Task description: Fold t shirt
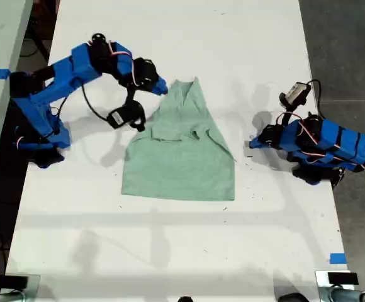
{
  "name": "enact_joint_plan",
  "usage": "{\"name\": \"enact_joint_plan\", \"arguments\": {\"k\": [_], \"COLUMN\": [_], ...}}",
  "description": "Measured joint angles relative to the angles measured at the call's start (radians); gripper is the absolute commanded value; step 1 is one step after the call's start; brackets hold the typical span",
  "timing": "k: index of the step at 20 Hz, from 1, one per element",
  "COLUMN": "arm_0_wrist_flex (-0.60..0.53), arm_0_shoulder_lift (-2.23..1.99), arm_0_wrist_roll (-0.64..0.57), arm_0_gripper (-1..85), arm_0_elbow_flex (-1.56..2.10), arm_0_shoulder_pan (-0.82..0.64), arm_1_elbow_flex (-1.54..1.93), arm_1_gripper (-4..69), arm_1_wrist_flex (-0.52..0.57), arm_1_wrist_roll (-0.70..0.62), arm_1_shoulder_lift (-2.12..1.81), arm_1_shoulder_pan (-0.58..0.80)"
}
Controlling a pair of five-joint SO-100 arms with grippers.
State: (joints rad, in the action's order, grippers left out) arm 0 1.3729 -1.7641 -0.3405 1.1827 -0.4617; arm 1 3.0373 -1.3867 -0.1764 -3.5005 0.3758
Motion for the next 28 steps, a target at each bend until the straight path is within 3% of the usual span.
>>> {"name": "enact_joint_plan", "arguments": {"k": [3,4,9,11,13,16,28], "arm_0_wrist_flex": [0.021,-0.018,-0.379,-0.451,-0.443,-0.344,-0.341], "arm_0_shoulder_lift": [-0.347,-0.466,-1.118,-1.347,-1.595,-1.802,-1.833], "arm_0_wrist_roll": [-0.034,-0.034,0.015,0.025,0.028,0.046,0.087], "arm_0_gripper": [-0.1,-0.1,-0.1,-0.2,-0.2,-0.2,-0.2], "arm_0_elbow_flex": [0.175,0.29,1.147,1.454,1.701,1.888,1.948], "arm_0_shoulder_pan": [-0.028,-0.021,0.044,0.071,0.066,0.04,0.029], "arm_1_elbow_flex": [0.0,0.0,0.0,0.0,0.0,0.0,0.0], "arm_1_gripper": [1.2,1.2,1.2,1.2,1.2,1.2,0.9], "arm_1_wrist_flex": [0.0,0.0,0.0,0.0,0.0,0.0,0.0], "arm_1_wrist_roll": [0.0,0.0,0.0,0.0,0.0,0.0,0.003], "arm_1_shoulder_lift": [0.0,0.0,0.0,0.0,0.0,0.0,0.0], "arm_1_shoulder_pan": [0.0,0.0,0.0,0.0,0.0,0.0,0.0]}}
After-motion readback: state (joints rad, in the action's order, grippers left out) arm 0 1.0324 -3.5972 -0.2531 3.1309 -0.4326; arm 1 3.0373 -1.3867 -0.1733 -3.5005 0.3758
